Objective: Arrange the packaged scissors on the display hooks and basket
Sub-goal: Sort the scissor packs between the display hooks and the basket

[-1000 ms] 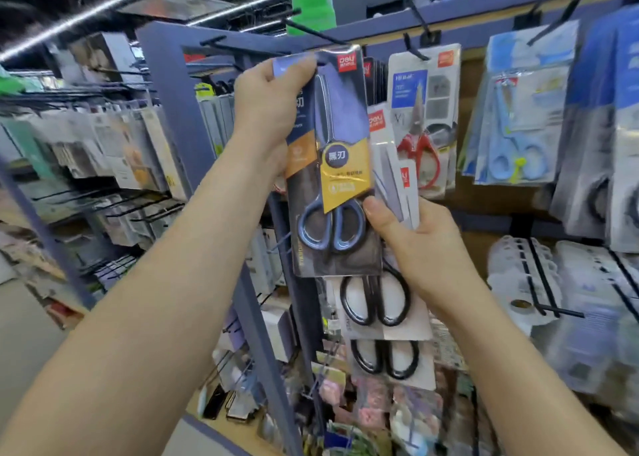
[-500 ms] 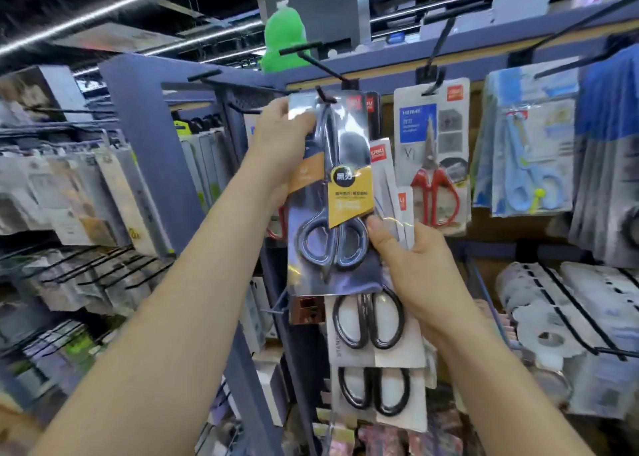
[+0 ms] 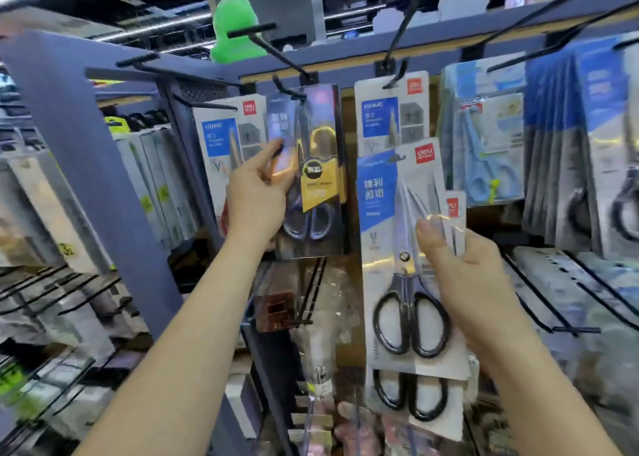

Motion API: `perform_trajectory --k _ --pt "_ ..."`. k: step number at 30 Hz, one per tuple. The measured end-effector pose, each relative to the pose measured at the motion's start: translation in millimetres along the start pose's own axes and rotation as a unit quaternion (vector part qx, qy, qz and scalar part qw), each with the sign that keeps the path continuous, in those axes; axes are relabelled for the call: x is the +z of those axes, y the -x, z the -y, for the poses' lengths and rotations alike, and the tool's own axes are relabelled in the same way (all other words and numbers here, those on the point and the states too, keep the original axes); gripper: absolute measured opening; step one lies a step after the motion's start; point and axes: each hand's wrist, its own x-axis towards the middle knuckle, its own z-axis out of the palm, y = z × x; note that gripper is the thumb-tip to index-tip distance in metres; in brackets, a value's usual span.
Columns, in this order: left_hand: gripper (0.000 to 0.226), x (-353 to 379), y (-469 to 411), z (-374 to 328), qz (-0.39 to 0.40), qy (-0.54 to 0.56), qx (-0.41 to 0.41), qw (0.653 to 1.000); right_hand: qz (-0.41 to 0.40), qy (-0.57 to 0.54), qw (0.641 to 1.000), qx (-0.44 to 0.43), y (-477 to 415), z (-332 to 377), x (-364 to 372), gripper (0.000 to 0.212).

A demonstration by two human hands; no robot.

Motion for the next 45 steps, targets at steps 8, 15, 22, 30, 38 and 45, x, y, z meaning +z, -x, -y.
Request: perform_trajectory --k 8,15,22,30,38,45 --pt "0.072 23.6 16.6 15.1 -0.011 -0.171 0.075 0.982 -0.023 -0.057 0.998 0.028 1.9 -0.8 -18.1 0.017" --pt "0.031 24.6 72.2 -29.4 -0.008 -0.051 0.090 0.995 -0.010 -0.081 0.996 0.048 1.2 -3.6 -22.1 0.032" --pt "0.018 35.4 81.8 -57.4 0.128 0.288 -0.094 0.944 0.097 -0.040 0.994 0.015 9.1 -4.2 -14.0 0.027" --pt "0.008 48.2 81.3 -57.0 0.115 0.247 -0.134 0.953 0.084 -0.031 0.992 0.088 7.6 -1.4 -25.2 0.048" --pt "0.025 42.8 61.7 -64.9 0.043 0.249 -0.086 0.964 0.103 -0.039 0.987 0.117 21.1 3.5 -51.6 0.022" --pt "0.011 95.5 88.1 -105.7 0.095 0.295 -0.024 0.950 0.068 0.006 0.994 0.082 40.6 20.3 -96.4 0.003"
